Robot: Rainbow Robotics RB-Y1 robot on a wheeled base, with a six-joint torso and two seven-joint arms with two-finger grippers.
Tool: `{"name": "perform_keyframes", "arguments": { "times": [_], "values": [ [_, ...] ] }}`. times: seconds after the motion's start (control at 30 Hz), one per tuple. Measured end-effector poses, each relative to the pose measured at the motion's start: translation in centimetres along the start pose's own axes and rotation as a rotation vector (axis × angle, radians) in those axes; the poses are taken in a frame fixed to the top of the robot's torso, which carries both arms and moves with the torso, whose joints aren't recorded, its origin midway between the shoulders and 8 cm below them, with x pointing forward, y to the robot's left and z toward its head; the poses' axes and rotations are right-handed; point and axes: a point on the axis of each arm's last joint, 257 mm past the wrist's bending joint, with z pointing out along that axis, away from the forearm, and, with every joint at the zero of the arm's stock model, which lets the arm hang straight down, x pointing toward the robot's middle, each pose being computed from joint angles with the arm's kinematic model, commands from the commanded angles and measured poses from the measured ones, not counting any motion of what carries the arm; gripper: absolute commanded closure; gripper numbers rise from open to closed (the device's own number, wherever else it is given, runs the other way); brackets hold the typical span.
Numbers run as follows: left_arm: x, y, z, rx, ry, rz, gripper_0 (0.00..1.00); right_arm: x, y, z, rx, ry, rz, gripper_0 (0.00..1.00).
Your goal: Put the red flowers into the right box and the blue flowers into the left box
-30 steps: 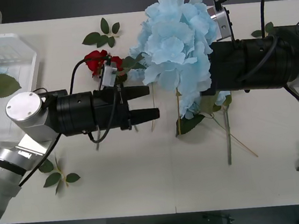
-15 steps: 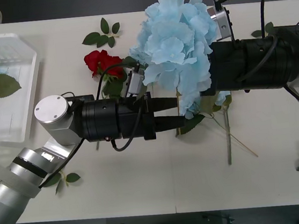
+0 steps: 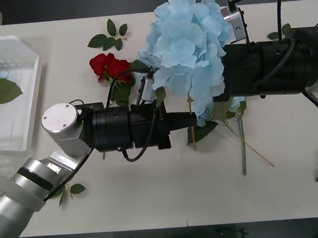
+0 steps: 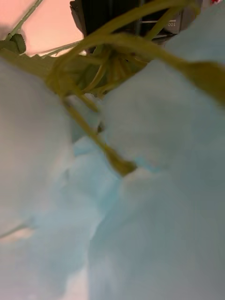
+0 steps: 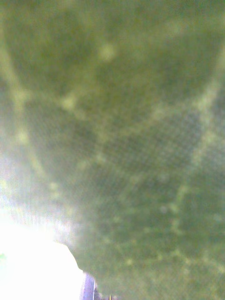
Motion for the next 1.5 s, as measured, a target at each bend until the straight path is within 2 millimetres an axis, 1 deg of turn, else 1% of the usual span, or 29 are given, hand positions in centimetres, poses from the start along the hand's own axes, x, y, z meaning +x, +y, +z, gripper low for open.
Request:
{"name": "perform_keyframes", "arguments": {
  "times": [0.03,0.2,0.3,0.37,0.43,0.47,0.57,0.63,0.7,0.73,0.77,0.87,0.9,1.0,1.07,1.1,1.17,1.23,1.3,1.33,1.43,1.47,1.5],
  "values": [
    [-0.1,0.1,0.0,-0.006,-0.006,-0.002,1.00,0.0,0.0,0.0,0.000,0.000,0.000,0.00],
    [-1.0,0.6,0.0,-0.025,-0.037,-0.017,1.00,0.0,0.0,0.0,0.000,0.000,0.000,0.00],
    [-1.2,1.4,-0.4,-0.051,-0.044,-0.018,1.00,0.0,0.0,0.0,0.000,0.000,0.000,0.00],
    [-1.4,2.2,-1.4,-0.076,-0.047,-0.022,1.00,0.0,0.0,0.0,0.000,0.000,0.000,0.00],
    [-1.7,3.3,-3.2,-0.113,-0.037,-0.007,1.00,0.0,0.0,0.0,0.000,0.000,0.000,0.00],
    [-2.2,4.2,-4.4,-0.140,-0.035,0.006,1.00,0.0,0.0,0.0,0.000,0.000,0.000,0.00],
    [-4.4,7.3,-9.5,-0.253,-0.013,0.087,1.00,0.0,0.0,0.0,0.000,0.000,0.002,0.00],
    [-6.1,9.1,-13.4,-0.333,0.026,0.168,1.00,0.0,0.0,0.0,0.001,0.000,0.019,0.00],
    [-8.0,10.8,-17.9,-0.422,0.072,0.237,1.00,0.3,-0.3,-0.2,0.010,0.014,0.080,0.00],
    [-9.0,11.4,-20.1,-0.464,0.082,0.220,1.00,0.8,-0.6,-0.4,0.025,0.035,0.123,0.00],
    [-9.8,11.9,-22.5,-0.515,0.088,0.156,1.00,1.4,-1.1,-0.7,0.046,0.061,0.177,0.00],
    [-11.7,13.6,-29.9,-0.704,0.073,-0.099,1.00,3.6,-2.8,-2.4,0.132,0.154,0.325,0.00],
    [-12.2,14.1,-32.4,-0.774,0.074,-0.139,1.00,4.5,-3.3,-3.3,0.161,0.196,0.356,0.00],
    [-13.5,14.8,-39.7,-0.958,0.140,-0.070,1.00,7.4,-5.2,-7.0,0.291,0.348,0.430,0.00],
    [-13.5,14.5,-44.3,-1.063,0.178,-0.054,1.00,9.1,-6.5,-10.1,0.426,0.439,0.551,0.00],
    [-13.3,14.2,-46.3,-1.105,0.188,-0.060,1.00,9.9,-6.8,-11.6,0.497,0.472,0.634,0.00],
    [-12.6,13.2,-49.9,-1.176,0.201,-0.086,1.00,11.3,-7.2,-14.1,0.635,0.507,0.811,0.00],
    [-11.9,12.3,-53.0,-1.241,0.224,-0.105,1.00,12.8,-7.8,-16.1,0.753,0.537,0.909,0.00],
    [-11.0,11.7,-55.9,-1.314,0.251,-0.130,1.00,14.2,-8.5,-17.7,0.853,0.569,0.945,0.00],
    [-10.5,11.5,-57.0,-1.345,0.255,-0.153,1.00,14.9,-8.8,-18.2,0.894,0.582,0.959,0.00],
    [-9.1,10.7,-59.9,-1.428,0.293,-0.211,0.98,16.5,-9.7,-18.8,1.013,0.557,1.064,0.00],
    [-8.6,10.4,-60.9,-1.455,0.326,-0.212,0.91,16.9,-10.2,-18.8,1.044,0.531,1.097,0.00],
    [-8.2,10.2,-61.8,-1.481,0.359,-0.212,0.68,17.2,-10.8,-18.8,1.070,0.503,1.120,0.00]
  ]
}}
